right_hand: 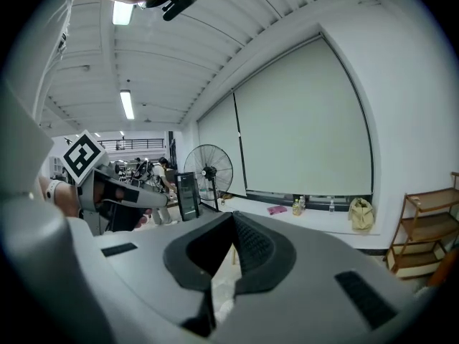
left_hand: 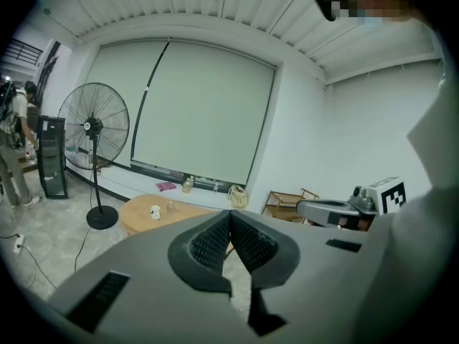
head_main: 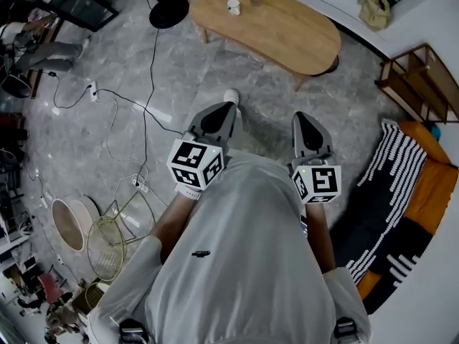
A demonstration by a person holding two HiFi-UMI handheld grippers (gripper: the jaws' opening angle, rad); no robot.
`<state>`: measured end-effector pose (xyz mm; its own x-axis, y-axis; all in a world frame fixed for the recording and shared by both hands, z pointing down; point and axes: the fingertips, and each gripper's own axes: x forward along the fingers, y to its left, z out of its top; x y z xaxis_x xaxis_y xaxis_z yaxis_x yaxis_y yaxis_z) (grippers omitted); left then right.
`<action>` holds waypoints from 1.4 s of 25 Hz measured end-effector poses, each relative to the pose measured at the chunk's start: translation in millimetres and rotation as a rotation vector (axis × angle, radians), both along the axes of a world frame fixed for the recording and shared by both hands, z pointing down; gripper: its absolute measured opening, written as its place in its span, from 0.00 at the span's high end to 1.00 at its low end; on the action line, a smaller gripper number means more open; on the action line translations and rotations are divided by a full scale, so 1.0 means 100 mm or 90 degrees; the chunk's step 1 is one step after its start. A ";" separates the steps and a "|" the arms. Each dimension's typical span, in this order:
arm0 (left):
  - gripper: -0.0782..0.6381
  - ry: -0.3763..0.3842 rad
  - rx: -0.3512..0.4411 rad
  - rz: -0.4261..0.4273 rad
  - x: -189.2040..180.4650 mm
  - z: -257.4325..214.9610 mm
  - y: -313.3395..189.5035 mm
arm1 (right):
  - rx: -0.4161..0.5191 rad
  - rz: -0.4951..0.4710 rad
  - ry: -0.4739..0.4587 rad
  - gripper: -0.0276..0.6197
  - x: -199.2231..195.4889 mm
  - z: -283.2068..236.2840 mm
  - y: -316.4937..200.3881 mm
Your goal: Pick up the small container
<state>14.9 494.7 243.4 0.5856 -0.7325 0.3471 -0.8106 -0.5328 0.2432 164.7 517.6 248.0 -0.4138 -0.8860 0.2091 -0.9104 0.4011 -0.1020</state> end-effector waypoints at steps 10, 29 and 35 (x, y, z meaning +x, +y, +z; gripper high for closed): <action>0.87 0.050 -0.022 0.010 -0.20 0.29 -1.24 | -0.019 -0.016 0.025 0.95 -0.39 0.17 -1.24; 0.87 0.076 -0.061 0.022 -1.09 0.05 -4.14 | -0.067 -0.022 0.035 0.95 -1.38 -0.10 -4.20; 0.87 0.070 -0.044 0.016 -1.25 -0.01 -4.65 | -0.066 -0.009 0.032 0.95 -1.41 -0.10 -4.70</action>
